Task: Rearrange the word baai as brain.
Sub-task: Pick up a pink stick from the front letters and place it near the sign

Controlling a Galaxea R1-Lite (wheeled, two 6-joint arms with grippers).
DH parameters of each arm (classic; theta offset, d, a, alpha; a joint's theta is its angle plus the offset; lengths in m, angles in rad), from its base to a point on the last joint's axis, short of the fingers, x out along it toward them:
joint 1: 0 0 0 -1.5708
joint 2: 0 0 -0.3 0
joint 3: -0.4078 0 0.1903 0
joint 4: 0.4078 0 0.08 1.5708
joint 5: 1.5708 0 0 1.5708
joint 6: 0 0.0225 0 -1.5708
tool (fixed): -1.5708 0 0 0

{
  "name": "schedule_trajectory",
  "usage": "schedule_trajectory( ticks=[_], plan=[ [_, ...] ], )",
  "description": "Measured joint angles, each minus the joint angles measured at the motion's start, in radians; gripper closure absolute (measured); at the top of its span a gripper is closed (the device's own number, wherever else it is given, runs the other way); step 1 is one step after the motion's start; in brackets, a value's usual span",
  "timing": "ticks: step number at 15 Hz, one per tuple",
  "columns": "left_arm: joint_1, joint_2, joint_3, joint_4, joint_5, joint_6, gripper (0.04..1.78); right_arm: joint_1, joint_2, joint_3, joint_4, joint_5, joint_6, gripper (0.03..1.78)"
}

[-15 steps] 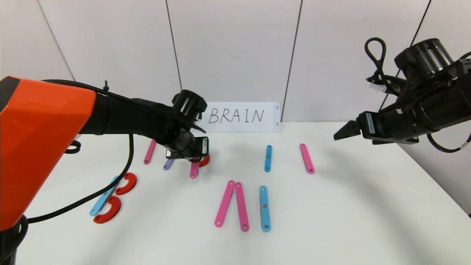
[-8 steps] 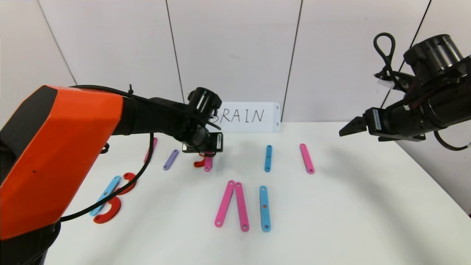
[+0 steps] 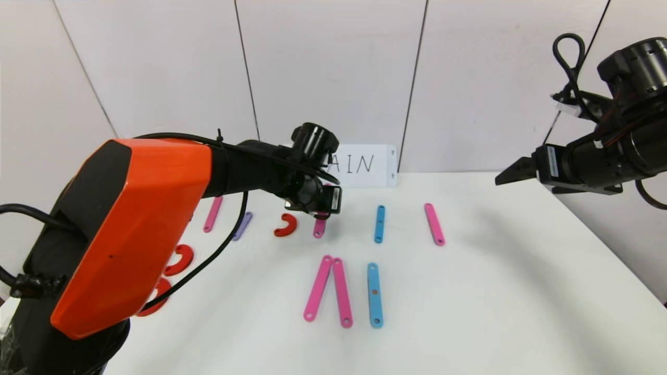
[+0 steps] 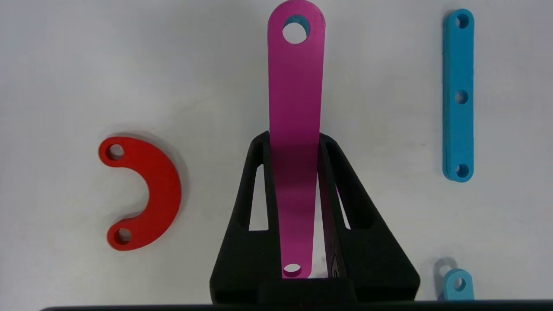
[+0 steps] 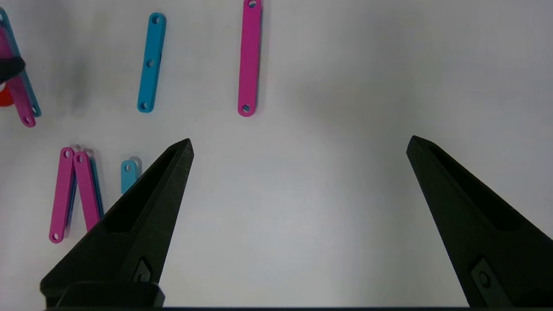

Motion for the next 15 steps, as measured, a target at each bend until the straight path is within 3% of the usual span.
schedule_trajectory(
  ticks=[15],
  plan=[
    [-0.039, 0.07, -0.002, -0.104, -0.001, 0.011, 1.52, 0.011, -0.027, 0.025, 0.0, 0.002, -0.029, 0.08]
  ],
)
